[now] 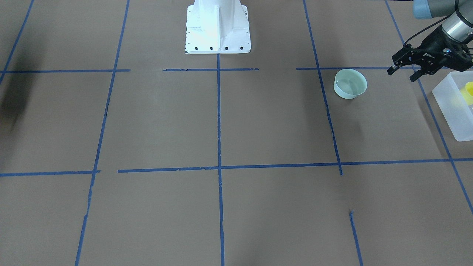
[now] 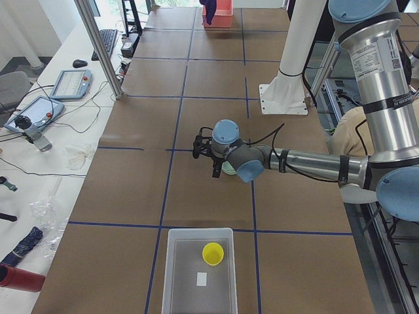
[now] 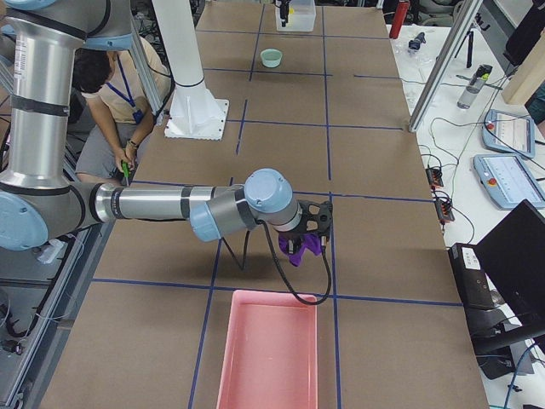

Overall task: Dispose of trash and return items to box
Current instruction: 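Carry the purple cloth off-table into the pink bin with the right gripper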

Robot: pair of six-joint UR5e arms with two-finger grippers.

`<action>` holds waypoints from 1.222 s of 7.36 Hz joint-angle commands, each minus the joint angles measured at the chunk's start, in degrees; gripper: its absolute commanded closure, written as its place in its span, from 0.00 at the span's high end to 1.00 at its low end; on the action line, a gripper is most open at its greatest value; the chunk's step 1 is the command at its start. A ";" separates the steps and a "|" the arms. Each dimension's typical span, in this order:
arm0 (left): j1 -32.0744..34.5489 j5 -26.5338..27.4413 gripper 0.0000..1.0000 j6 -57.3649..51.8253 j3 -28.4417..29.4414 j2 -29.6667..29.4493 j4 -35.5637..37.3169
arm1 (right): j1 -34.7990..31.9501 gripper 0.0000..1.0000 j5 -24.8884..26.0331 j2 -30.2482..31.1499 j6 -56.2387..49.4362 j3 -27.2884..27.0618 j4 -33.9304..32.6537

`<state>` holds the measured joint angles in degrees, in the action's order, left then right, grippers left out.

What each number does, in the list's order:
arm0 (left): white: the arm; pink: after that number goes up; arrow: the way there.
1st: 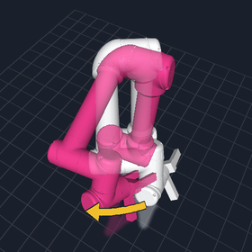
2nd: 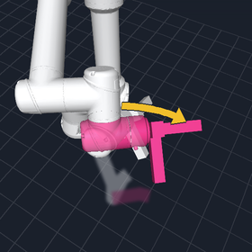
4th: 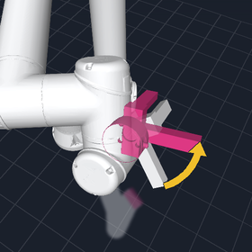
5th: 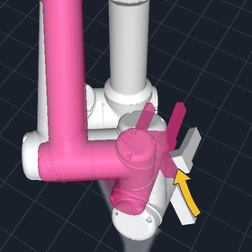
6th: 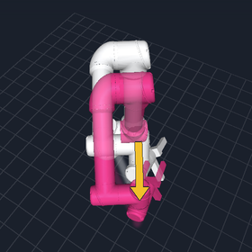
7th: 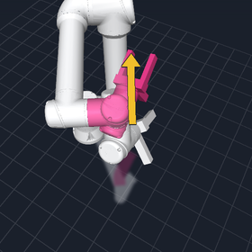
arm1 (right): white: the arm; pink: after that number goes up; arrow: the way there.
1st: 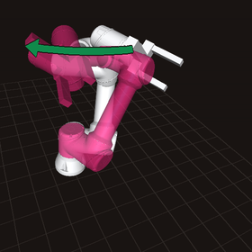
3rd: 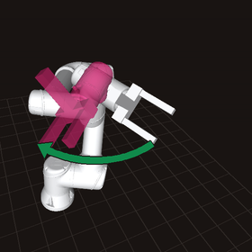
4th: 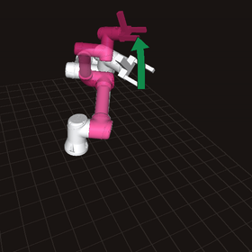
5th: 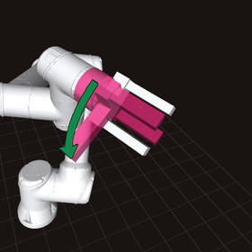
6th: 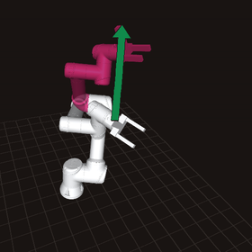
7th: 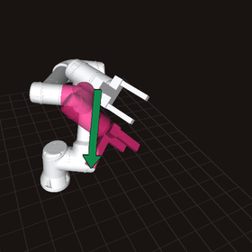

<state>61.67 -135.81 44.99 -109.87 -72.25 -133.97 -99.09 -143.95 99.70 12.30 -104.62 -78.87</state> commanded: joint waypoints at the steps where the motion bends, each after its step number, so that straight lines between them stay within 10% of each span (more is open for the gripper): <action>1: -0.06 -0.07 0.99 0.01 0.09 0.00 -0.07 | -10.82 0.00 6.02 -6.50 -23.81 0.03 -21.07; 3: -0.23 -0.07 0.99 0.01 0.35 0.00 -0.07 | -10.25 0.00 16.21 -5.32 -31.44 2.21 -22.47; 8: -15.42 9.15 1.00 3.79 -0.08 2.37 -2.70 | 1.09 0.00 16.69 -5.83 -29.52 10.49 -16.93; 9: -16.66 10.73 1.00 5.36 0.00 2.64 -2.70 | 2.14 0.45 16.60 -5.83 -29.52 10.75 -16.93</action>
<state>47.44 -127.46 48.89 -109.87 -69.99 -136.58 -98.34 -127.27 93.91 -17.40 -94.32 -95.98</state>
